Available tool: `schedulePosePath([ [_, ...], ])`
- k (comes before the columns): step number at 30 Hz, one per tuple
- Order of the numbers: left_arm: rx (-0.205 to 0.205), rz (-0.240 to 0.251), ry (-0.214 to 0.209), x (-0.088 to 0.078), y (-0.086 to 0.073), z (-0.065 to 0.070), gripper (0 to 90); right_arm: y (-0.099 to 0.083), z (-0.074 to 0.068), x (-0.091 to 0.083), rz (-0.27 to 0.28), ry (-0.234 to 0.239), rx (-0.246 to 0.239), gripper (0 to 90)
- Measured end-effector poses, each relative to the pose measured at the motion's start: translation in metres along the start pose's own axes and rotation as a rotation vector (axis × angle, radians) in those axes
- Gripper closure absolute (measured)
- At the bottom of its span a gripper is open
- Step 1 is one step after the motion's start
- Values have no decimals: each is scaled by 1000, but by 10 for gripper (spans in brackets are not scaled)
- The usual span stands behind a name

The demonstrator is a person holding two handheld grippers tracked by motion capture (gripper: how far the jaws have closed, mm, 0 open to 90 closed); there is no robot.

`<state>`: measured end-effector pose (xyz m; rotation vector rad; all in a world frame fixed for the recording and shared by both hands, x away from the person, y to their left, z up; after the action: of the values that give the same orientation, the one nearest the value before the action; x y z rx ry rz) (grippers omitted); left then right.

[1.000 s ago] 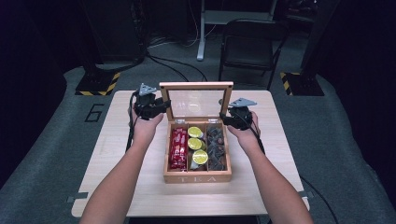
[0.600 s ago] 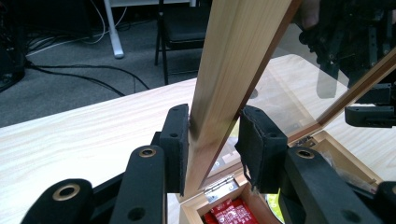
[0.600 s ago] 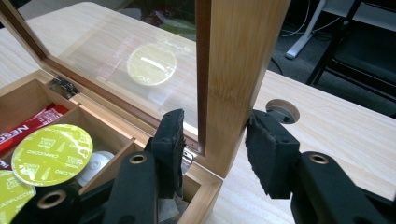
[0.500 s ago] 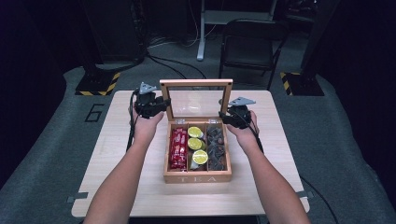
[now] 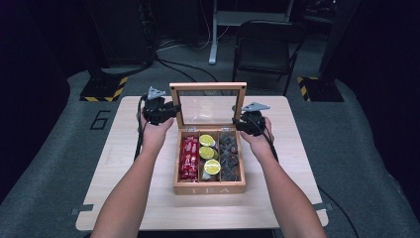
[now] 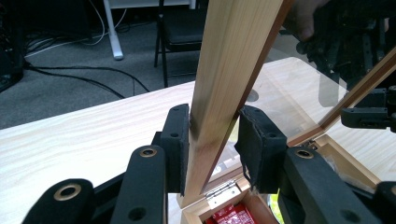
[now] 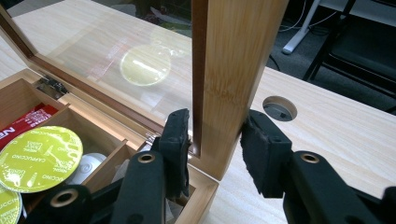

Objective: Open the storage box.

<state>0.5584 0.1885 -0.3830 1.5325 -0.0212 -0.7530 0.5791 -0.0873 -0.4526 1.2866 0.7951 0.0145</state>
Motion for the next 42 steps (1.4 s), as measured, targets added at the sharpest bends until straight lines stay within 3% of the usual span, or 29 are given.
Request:
schedulePosePath([
  [4,-10,1,3,1,0,0,645,0,1,1,-5,4,22,640],
  [9,-11,2,2,1,0,0,646,0,2,1,-8,-1,5,643],
  [24,-14,-3,6,4,2,-2,647,-1,2,4,-27,4,37,632],
  [42,-21,-4,8,5,2,-2,645,1,2,5,-43,0,41,643],
])
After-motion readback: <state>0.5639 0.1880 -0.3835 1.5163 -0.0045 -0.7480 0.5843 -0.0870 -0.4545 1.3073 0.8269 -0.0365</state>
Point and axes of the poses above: each handheld gripper's, and its own axes: x roughly forward along the jaws, y roughly out of its top, z roughly to its right, the point moved 6 cm from there along x, roughly forward along the jaws
